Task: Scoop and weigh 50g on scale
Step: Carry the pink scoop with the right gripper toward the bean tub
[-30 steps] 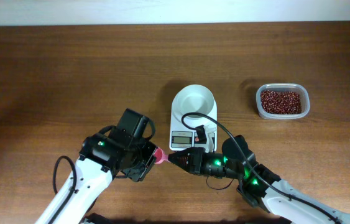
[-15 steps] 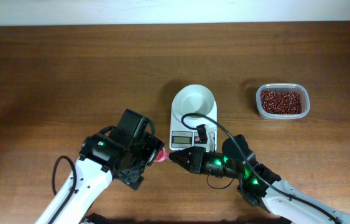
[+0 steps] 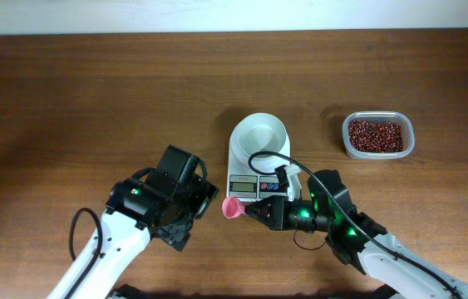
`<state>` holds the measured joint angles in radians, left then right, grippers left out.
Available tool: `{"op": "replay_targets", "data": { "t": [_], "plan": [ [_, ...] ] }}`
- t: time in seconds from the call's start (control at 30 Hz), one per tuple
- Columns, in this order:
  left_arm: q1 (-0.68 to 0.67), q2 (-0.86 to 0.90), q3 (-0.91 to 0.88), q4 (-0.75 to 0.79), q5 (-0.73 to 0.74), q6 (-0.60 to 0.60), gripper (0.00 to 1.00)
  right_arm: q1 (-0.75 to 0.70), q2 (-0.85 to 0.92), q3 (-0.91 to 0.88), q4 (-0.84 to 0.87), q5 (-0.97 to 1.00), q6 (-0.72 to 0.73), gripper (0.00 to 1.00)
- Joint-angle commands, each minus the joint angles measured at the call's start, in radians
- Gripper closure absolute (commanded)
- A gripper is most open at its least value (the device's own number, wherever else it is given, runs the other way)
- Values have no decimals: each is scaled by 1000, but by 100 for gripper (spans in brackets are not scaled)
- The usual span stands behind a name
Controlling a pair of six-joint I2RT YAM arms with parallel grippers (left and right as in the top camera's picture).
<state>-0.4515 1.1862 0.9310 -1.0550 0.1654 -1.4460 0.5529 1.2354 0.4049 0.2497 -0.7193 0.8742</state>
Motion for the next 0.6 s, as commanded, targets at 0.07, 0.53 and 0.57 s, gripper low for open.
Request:
{"op": "replay_targets", "data": {
  "t": [0.07,0.53,0.57],
  "plan": [
    [-4,-8,1,23,-77,4,1,-5,-19,8,-35,-29,-86,96],
    [-4,-8,1,75,-84,4,1,-165,-470,8,-262,16,-167,96],
    [-4,-8,1,75,-84,4,1,-169,-505,8,-270,18,-172,96]
  ]
}}
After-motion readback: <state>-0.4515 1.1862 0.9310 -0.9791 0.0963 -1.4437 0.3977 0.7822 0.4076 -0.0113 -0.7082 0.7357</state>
